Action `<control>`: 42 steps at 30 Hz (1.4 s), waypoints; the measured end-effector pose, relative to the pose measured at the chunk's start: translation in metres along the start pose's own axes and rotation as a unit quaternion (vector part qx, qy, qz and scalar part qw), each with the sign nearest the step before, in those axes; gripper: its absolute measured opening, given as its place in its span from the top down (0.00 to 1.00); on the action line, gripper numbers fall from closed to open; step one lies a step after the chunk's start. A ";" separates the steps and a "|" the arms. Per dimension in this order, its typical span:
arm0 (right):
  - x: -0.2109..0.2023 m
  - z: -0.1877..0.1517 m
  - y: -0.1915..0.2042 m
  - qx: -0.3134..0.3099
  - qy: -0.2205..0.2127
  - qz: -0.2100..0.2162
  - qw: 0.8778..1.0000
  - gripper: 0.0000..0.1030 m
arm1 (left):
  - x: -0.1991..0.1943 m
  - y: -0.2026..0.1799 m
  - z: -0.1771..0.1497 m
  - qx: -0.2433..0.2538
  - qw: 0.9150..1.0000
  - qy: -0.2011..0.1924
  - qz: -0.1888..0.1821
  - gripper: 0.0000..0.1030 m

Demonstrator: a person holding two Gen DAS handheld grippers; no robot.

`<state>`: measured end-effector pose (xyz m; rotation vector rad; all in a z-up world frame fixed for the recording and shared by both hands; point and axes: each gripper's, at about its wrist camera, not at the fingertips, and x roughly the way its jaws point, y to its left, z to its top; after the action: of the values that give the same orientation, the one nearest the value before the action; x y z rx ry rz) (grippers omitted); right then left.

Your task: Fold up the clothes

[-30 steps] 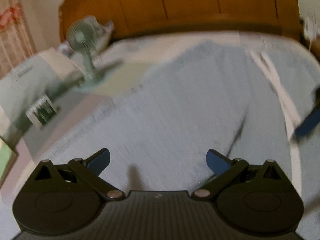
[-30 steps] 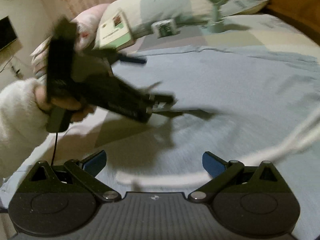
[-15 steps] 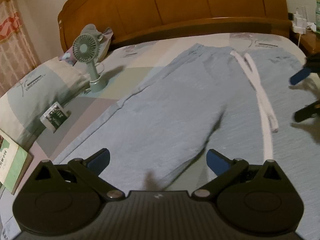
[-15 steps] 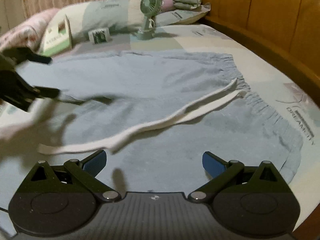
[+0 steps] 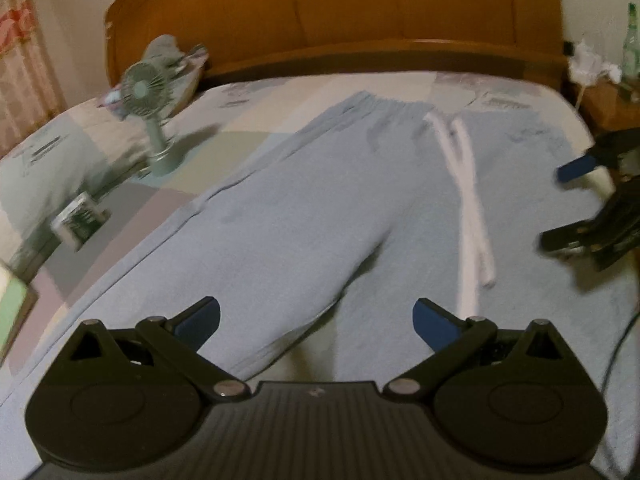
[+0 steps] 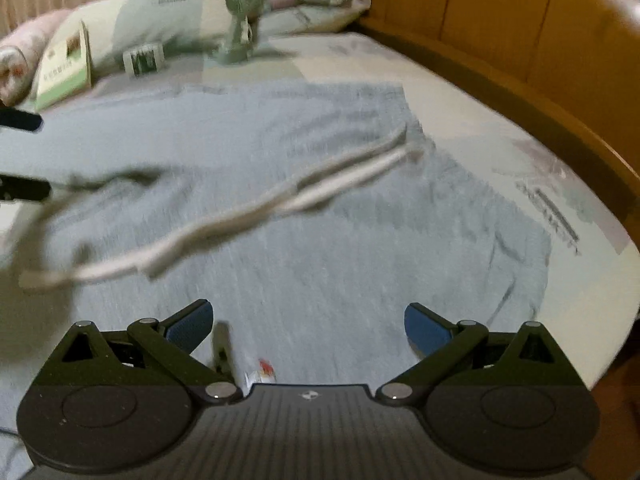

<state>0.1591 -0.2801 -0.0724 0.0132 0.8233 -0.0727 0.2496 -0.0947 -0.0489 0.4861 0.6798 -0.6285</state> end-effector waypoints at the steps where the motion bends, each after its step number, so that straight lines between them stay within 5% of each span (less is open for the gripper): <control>1: 0.004 0.002 -0.002 0.005 0.002 -0.003 1.000 0.00 | 0.002 -0.005 0.003 0.000 1.000 0.001 -0.006 0.01; 11: 0.019 -0.012 -0.007 0.017 -0.005 -0.017 1.000 0.00 | 0.005 -0.052 -0.008 0.001 0.996 0.043 -0.073 0.01; 23: 0.012 -0.018 -0.010 0.008 -0.028 -0.013 0.999 0.00 | -0.030 -0.057 -0.039 -0.036 0.994 0.107 -0.001 0.01; 30: -0.003 0.010 -0.037 0.118 -0.072 0.050 0.989 0.00 | -0.056 -0.053 -0.060 -0.067 0.989 0.127 0.048 0.01; 35: 0.031 0.044 -0.047 0.148 -0.041 0.054 0.987 0.00 | -0.064 -0.057 -0.071 -0.083 0.983 0.147 0.067 0.01; 40: 0.055 0.044 -0.068 0.178 -0.034 -0.029 0.983 0.00 | -0.070 -0.057 -0.080 -0.100 0.977 0.167 0.083 0.01; 42: 0.055 0.040 -0.080 0.192 -0.041 -0.018 0.980 0.00 | -0.073 -0.055 -0.083 -0.106 0.975 0.172 0.094 0.01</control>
<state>0.2195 -0.3651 -0.0841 0.3574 0.7167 -0.2650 0.1327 -0.0575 -0.0652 0.4576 1.0053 -0.2893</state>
